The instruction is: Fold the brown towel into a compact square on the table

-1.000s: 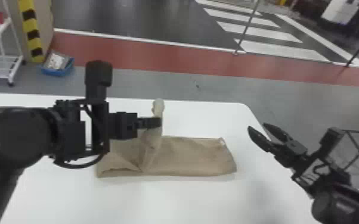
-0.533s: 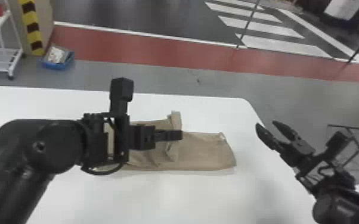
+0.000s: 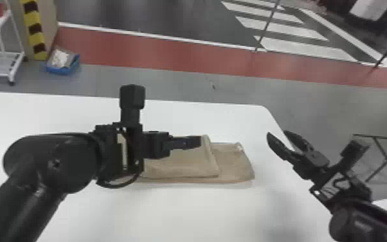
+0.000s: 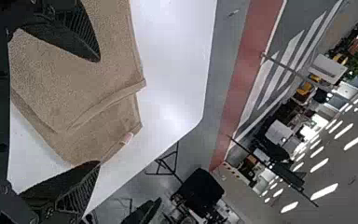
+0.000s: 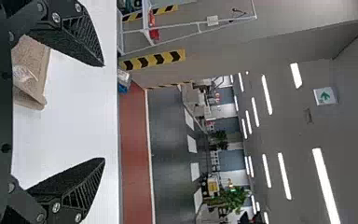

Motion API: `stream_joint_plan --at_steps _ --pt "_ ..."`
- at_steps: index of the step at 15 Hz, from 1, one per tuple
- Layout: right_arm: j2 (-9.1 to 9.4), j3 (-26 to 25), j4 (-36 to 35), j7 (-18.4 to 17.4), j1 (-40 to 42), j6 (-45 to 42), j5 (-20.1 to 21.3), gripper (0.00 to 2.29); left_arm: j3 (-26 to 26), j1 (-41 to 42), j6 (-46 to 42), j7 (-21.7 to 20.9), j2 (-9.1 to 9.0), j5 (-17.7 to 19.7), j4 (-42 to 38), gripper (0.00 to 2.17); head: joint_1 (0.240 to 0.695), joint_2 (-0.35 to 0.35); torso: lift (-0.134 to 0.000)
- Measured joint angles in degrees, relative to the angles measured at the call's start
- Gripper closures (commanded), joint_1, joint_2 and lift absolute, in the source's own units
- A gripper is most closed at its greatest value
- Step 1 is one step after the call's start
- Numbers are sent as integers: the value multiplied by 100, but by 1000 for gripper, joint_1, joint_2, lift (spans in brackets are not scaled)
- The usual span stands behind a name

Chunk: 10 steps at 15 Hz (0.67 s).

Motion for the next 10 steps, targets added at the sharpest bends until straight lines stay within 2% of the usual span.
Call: stream_joint_plan --at_steps 1,2,3,5,6,8,10 --pt "46 49 -146 -138 3 278 16 286 42 55 13 40 0 -95 -210 29 678 -350 -124" --pt "115 116 -361 -333 10 654 61 383 90 107 21 86 28 -207 -449 29 675 -350 -124" --pt "176 226 -617 -570 14 1112 124 407 176 164 24 96 155 -276 -657 29 675 -350 -124" --pt "272 553 -1063 -981 15 1988 349 407 392 343 24 32 574 -310 -1017 29 695 -350 -124" --pt "350 729 -1228 -1079 4 2383 519 410 499 467 16 -19 823 -313 -1206 29 695 -350 -124" --pt "547 1022 -1460 -1209 -66 2995 841 475 678 703 9 -127 1204 -349 -1521 29 695 -350 -124" --pt "721 1327 -1584 -1327 -195 3506 1215 475 843 916 4 -181 1424 -511 -1819 29 695 -330 -124"
